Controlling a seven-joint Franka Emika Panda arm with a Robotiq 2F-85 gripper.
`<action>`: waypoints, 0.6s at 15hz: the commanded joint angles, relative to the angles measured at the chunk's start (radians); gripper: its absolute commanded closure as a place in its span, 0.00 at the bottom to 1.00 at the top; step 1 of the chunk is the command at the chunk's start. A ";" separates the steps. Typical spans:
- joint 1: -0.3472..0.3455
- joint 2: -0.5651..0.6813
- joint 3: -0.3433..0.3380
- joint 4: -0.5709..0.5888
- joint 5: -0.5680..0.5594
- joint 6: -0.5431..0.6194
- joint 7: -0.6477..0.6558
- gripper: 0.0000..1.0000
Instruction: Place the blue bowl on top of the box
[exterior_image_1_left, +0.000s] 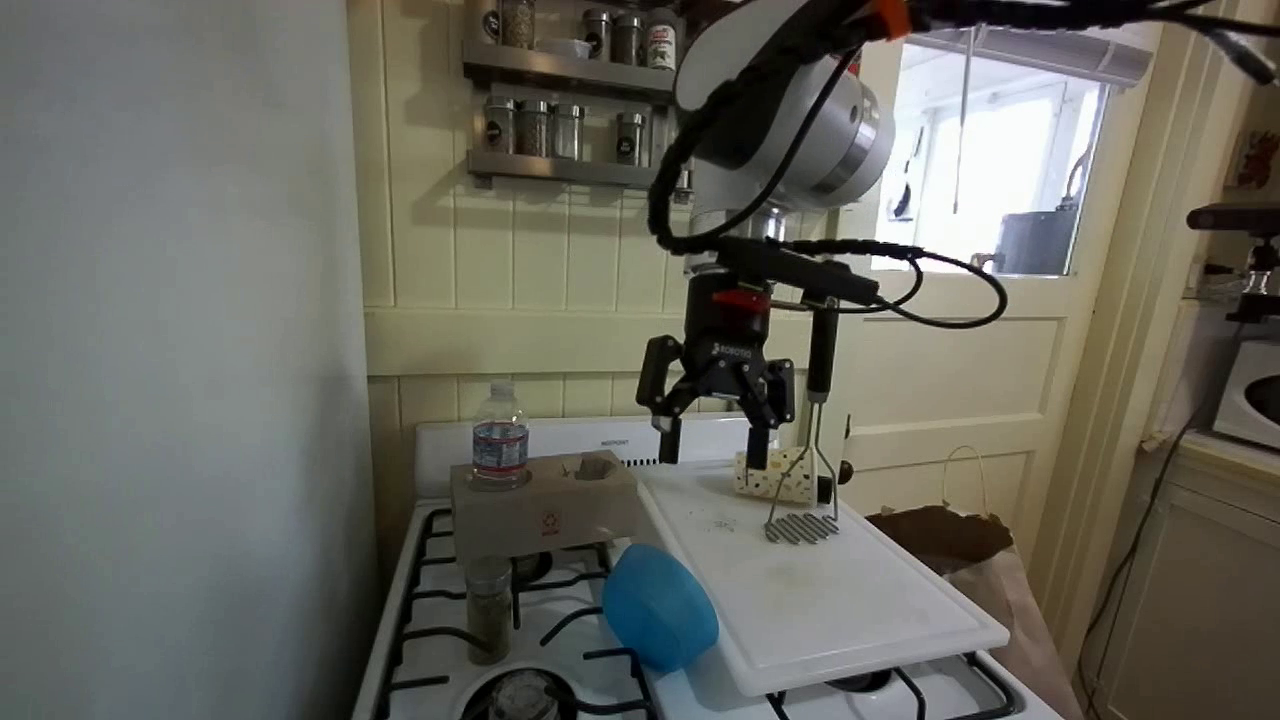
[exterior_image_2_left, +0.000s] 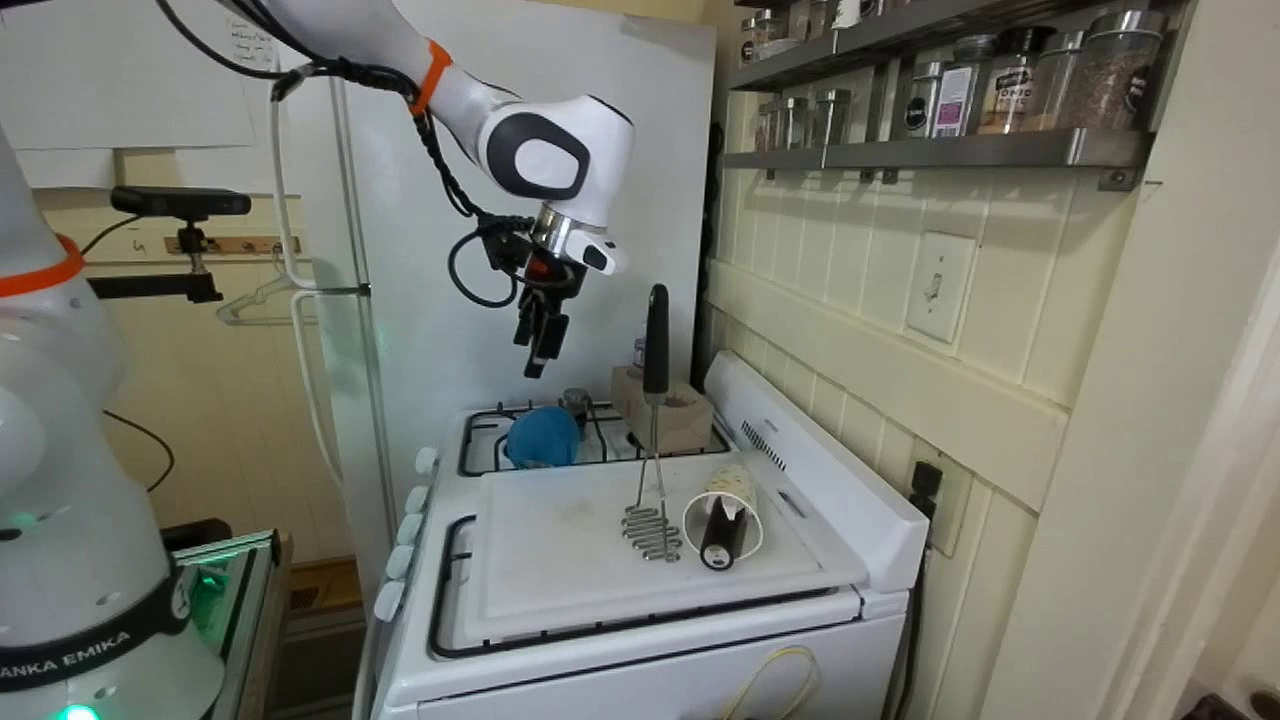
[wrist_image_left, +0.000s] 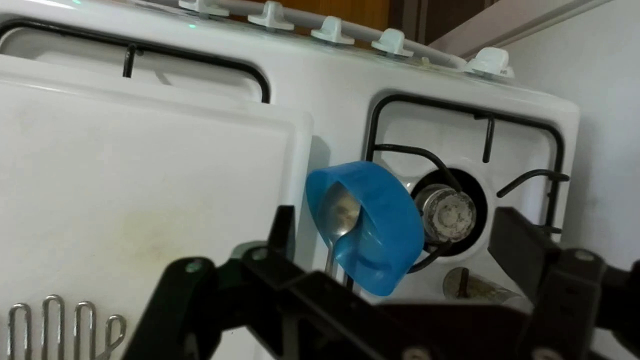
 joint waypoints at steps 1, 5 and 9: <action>0.002 0.036 0.002 0.024 -0.001 -0.003 0.000 0.00; 0.007 0.100 0.006 0.067 0.002 0.034 -0.007 0.00; -0.004 0.161 -0.003 0.062 0.073 0.103 -0.185 0.00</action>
